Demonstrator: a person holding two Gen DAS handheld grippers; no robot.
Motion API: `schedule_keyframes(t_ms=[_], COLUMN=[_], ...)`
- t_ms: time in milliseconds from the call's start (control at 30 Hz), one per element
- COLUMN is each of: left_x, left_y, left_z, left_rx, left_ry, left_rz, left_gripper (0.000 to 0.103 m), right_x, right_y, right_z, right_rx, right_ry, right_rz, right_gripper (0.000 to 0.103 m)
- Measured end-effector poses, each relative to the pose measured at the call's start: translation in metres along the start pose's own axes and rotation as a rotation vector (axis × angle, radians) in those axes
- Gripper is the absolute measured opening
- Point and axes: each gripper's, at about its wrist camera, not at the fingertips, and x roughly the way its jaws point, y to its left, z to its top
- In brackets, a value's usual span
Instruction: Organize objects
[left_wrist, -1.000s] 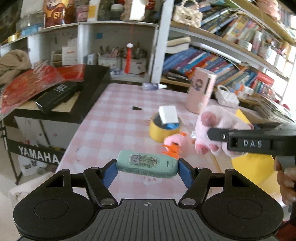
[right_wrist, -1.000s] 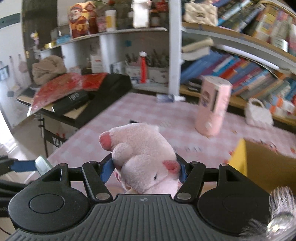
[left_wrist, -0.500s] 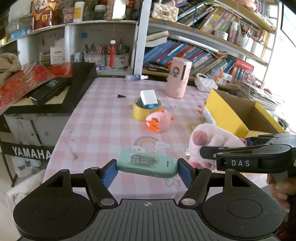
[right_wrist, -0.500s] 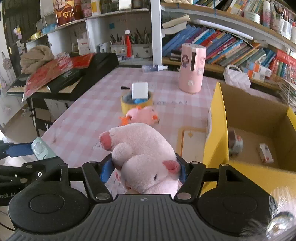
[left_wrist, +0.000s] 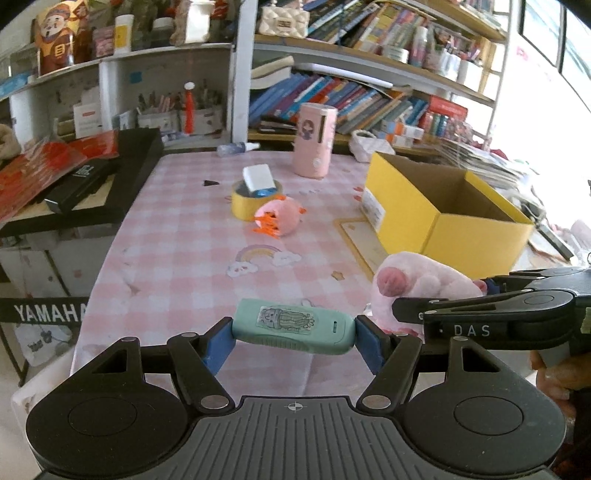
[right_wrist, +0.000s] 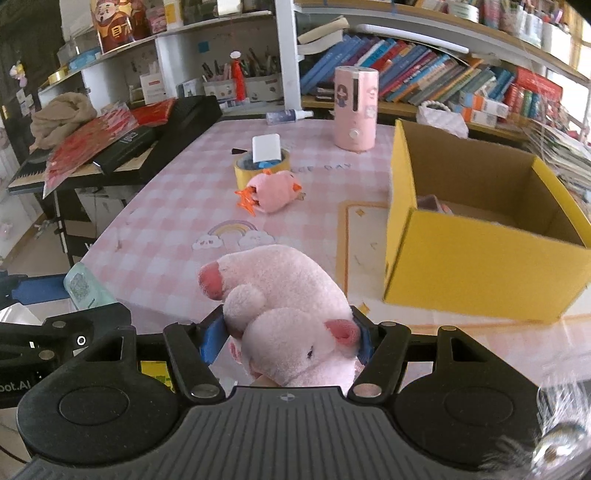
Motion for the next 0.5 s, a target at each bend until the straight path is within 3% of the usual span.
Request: schedule_keyframes(t_ms=[500], left_x=[-0.003], left_y=[-0.039], left_z=[-0.011], left_rx=[0.117], left_ry=[0.021], left_rz=[-0.135], left_gripper=[0.07], right_x=[-0.041], right_y=[-0.028], right_z=[-0.044], right_rx=[0.128], right_ry=[0.009], right_rz=[-0.118], right_gripper=[0.063])
